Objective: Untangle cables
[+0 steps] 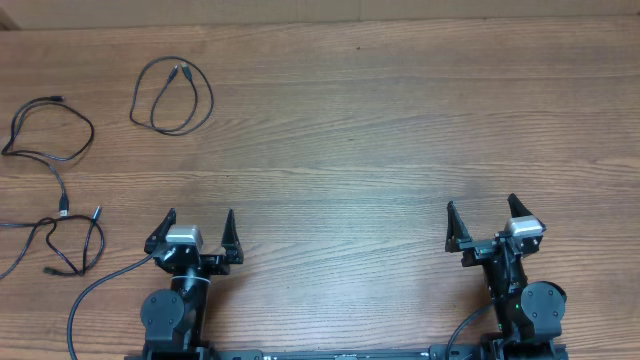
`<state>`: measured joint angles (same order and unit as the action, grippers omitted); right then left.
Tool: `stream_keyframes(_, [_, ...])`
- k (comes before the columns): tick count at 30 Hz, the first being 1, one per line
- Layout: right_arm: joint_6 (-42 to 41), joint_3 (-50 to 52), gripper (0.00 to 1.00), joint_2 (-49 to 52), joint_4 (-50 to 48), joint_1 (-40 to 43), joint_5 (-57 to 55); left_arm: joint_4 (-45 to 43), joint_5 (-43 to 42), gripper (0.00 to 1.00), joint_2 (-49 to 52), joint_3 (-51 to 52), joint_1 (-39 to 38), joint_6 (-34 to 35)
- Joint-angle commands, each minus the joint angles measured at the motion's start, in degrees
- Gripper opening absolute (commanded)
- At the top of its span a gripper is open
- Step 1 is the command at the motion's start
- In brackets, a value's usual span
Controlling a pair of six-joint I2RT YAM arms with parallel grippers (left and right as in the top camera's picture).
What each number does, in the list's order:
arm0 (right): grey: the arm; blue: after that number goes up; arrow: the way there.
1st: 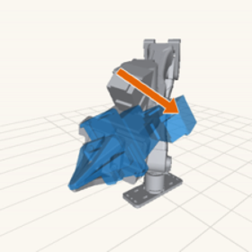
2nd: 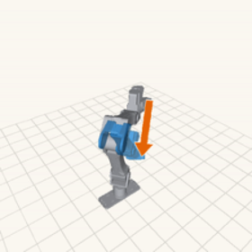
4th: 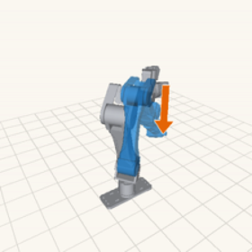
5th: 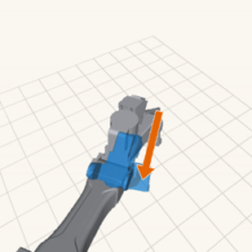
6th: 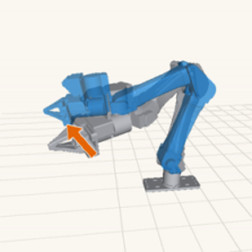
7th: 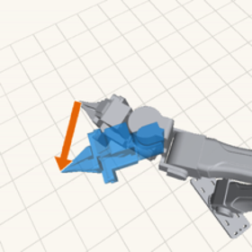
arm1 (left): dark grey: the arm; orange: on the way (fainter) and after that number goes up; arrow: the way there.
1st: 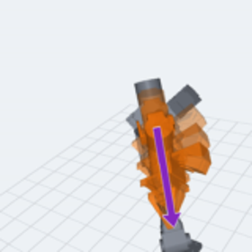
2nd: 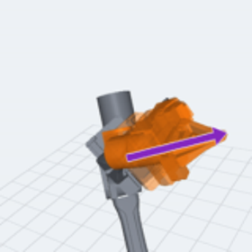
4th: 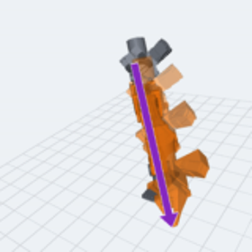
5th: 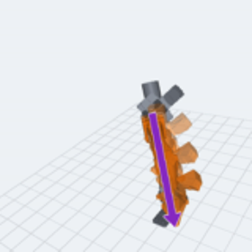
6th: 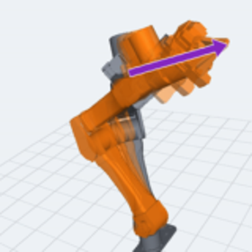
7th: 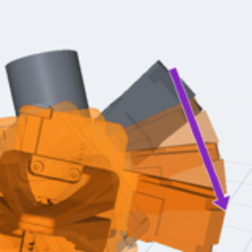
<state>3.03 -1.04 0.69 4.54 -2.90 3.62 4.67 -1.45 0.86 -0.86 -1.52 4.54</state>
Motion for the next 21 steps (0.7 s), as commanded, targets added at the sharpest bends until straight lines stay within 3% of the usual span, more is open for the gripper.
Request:
stream_keyframes(1, [0.0, 0.7, 1.00, -0.5, -0.2, -0.3, -0.5, -0.2, 0.4, 0.99, -0.6, 0.5, -0.4, 0.8])
stream_keyframes(15, [-0.3, 0.6, 1.00, -0.5, 0.0, -0.3, -1.2, -0.2, 0.4, 0.99, -0.6, 0.5, -0.4, 0.8])
stream_keyframes(21, [-5.2, 0.6, 1.00, -0.5, 0.2, -0.3, -3.3, -0.2, 0.4, 1.00, -0.6, 0.5, -0.4, 0.8])
